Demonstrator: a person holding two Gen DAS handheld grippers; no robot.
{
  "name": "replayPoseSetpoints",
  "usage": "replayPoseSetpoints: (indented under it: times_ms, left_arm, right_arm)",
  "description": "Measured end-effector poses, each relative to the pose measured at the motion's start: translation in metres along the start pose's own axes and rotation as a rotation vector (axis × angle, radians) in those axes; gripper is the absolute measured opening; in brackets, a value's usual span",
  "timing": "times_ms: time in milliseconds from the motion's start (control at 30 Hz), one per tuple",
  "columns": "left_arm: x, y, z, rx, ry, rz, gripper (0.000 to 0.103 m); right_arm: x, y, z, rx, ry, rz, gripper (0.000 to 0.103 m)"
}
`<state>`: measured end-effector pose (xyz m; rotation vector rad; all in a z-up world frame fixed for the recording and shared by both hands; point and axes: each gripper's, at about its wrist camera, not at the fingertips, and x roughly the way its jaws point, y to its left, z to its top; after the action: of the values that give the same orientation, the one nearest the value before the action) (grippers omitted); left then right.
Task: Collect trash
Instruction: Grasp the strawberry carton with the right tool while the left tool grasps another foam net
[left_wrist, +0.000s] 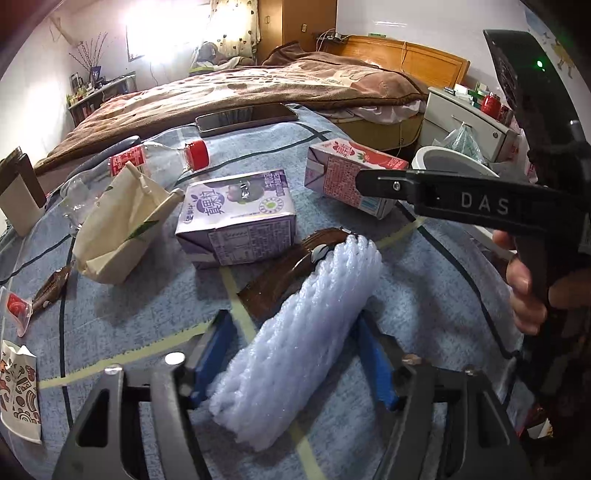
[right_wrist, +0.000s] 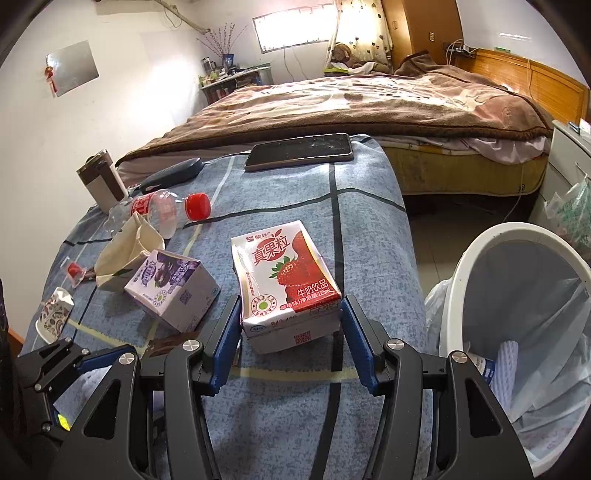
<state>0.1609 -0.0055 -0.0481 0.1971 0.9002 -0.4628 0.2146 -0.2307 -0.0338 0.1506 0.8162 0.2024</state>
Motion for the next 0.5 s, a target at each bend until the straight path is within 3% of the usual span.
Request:
replayPoseSetpoints:
  times_ms: [200, 500]
  left_arm:
    - [-0.001, -0.001, 0.0, -0.025, -0.009, 0.004, 0.035]
    - [-0.014, -0.005, -0.002, -0.051, -0.049, 0.022, 0.026]
  right_arm:
    - [-0.004, -0.002, -0.003, -0.009, -0.001, 0.005, 0.056]
    - [-0.015, -0.006, -0.008, -0.007, -0.017, 0.005, 0.055]
